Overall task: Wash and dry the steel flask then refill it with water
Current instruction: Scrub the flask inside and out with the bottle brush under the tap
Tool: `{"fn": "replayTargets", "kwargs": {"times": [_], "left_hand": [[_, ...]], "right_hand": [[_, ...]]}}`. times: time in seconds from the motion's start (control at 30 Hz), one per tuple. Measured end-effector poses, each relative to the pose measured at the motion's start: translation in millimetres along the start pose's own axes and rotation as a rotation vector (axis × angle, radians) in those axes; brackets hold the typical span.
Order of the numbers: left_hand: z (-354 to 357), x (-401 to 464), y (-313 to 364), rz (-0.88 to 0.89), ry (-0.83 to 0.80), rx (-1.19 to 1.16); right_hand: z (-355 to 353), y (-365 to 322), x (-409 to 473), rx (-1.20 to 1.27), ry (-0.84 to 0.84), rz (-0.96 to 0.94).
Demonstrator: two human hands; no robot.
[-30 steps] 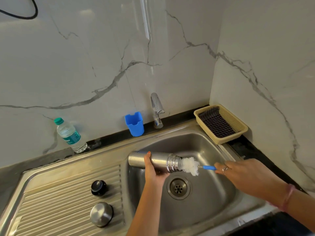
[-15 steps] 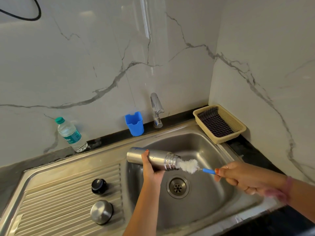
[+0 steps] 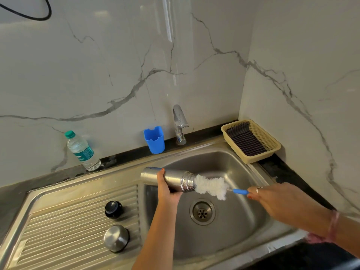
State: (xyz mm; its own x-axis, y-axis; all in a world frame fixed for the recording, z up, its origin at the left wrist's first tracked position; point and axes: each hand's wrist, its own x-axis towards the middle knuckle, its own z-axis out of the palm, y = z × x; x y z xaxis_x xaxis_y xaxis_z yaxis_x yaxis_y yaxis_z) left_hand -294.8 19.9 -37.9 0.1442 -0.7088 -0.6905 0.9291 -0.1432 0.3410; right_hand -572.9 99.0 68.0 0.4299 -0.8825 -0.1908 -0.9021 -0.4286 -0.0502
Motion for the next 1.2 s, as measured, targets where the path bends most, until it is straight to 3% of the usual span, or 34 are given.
{"fn": "replayTargets", "kwargs": {"times": [0.1,0.3,0.5,0.63,0.97,1.2], "left_hand": [[-2,3,10,0.006,0.016,0.005],[4,-1,17,0.035,0.026,0.011],[9,6,23,0.048,0.029,-0.007],[10,8,27,0.044,0.046,-0.011],[12,17,33,0.056,0.052,-0.005],[18,18,35,0.062,0.039,-0.015]], "right_hand": [[1,15,-4,-0.235,0.097,-0.085],[0,21,-1,-0.273,0.045,-0.057],[-8,34,10,0.071,0.066,-0.007],[-11,32,11,0.165,0.031,0.007],[-33,17,10,-0.378,-0.045,-0.082],[-32,20,13,-0.355,-0.066,-0.054]]}}
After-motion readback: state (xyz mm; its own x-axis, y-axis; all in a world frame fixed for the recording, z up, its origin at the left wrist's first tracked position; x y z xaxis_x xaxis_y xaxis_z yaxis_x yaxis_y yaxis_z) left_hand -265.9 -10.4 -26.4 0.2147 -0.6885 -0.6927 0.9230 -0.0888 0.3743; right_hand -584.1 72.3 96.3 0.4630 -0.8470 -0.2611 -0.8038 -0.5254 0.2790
